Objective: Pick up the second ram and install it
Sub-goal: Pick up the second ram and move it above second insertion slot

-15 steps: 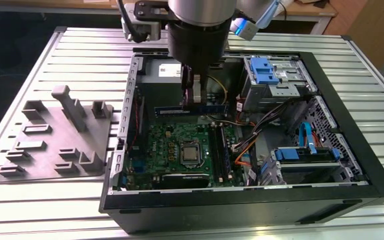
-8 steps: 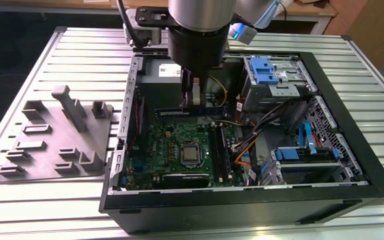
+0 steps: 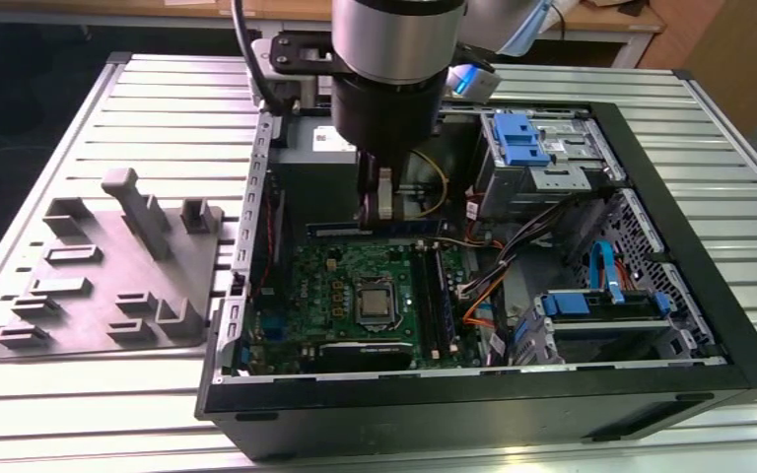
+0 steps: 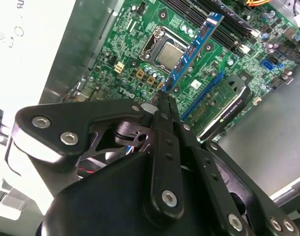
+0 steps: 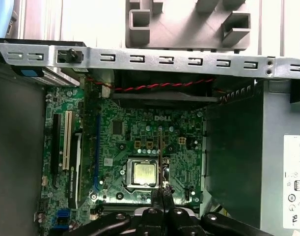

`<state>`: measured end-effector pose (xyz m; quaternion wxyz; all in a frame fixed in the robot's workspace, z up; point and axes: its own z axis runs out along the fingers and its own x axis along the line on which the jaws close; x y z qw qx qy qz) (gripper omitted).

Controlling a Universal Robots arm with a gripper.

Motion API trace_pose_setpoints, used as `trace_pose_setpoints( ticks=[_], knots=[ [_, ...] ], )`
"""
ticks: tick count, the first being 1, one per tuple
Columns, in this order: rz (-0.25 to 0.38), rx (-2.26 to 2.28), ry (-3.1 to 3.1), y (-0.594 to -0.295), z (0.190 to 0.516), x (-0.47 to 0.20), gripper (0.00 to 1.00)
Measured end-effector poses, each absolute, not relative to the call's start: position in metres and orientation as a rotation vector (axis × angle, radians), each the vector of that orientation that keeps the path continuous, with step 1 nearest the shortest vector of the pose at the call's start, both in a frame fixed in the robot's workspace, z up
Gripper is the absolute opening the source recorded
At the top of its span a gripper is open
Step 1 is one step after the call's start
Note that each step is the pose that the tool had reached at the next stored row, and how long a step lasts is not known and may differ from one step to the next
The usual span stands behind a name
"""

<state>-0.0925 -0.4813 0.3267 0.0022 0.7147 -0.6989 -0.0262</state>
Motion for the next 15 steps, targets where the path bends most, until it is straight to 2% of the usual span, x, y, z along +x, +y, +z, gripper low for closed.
trace_pose_setpoints(
  ticks=[15],
  knots=[
    [-0.082,2.242,-2.193,-0.482,0.31,-0.093,0.11]
  ],
)
